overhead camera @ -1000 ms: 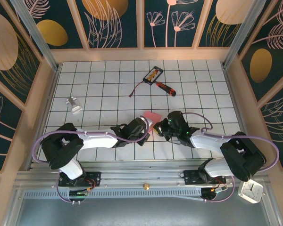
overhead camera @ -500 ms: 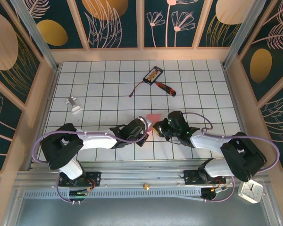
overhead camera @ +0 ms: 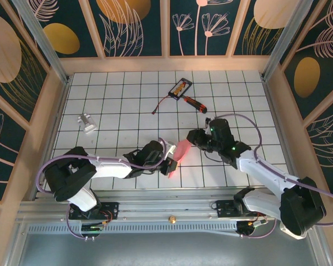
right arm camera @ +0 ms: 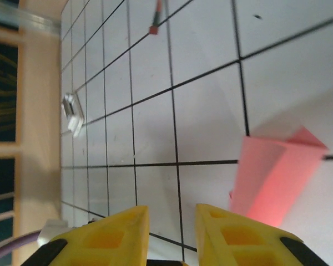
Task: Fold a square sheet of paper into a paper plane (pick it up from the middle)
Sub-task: Perform the fifth fold on the wing at the bottom-center of the table.
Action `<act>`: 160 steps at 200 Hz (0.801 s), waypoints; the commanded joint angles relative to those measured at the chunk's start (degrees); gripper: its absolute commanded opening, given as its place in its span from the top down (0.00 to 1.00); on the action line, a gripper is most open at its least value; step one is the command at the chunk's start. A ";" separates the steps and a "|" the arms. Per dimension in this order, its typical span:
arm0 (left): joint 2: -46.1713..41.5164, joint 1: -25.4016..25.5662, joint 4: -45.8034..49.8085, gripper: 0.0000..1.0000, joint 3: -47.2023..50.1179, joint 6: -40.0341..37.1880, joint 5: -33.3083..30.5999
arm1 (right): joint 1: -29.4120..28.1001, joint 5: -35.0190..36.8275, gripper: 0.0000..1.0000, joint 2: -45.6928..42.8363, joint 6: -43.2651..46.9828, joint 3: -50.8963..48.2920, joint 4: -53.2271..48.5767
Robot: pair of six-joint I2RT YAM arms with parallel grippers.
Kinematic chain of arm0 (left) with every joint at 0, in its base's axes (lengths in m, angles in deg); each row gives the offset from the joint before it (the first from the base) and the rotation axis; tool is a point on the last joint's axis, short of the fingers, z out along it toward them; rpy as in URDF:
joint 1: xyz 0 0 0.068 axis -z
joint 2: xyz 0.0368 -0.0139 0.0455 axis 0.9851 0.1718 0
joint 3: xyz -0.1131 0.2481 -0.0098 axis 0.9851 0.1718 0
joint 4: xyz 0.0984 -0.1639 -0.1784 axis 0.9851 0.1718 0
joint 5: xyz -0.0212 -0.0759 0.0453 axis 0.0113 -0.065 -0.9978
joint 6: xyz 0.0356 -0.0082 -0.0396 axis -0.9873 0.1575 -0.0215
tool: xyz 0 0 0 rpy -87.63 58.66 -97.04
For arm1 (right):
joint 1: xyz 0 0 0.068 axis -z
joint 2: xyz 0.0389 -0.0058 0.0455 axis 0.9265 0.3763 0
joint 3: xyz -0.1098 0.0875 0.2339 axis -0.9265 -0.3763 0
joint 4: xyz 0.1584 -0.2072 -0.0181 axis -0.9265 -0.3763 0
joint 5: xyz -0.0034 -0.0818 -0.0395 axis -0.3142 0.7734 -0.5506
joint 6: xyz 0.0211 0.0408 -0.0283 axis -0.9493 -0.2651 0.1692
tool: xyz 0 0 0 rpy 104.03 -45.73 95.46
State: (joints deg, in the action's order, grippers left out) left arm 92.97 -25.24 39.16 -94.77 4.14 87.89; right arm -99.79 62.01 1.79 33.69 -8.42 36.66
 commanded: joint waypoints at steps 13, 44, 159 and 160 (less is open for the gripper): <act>-0.70 -0.64 -2.80 1.00 -0.10 2.85 4.32 | 0.18 0.02 0.71 3.24 14.20 5.88 -9.00; -1.47 -0.70 2.68 1.00 -1.96 -0.87 -0.39 | 0.19 10.83 0.66 2.51 11.01 8.61 -22.54; 0.58 -0.57 5.60 1.00 -3.02 -4.88 -1.55 | -6.07 2.60 0.50 11.07 -7.58 2.49 -6.73; 0.57 -0.61 5.58 1.00 -3.02 -4.89 -1.53 | -6.11 2.68 0.50 11.19 -7.64 2.44 -6.73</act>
State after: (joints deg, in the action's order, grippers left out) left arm 92.92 -25.69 43.29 -96.41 1.41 86.97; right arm -105.15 64.92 10.64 28.75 -5.12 26.84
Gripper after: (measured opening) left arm 0.056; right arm 0.537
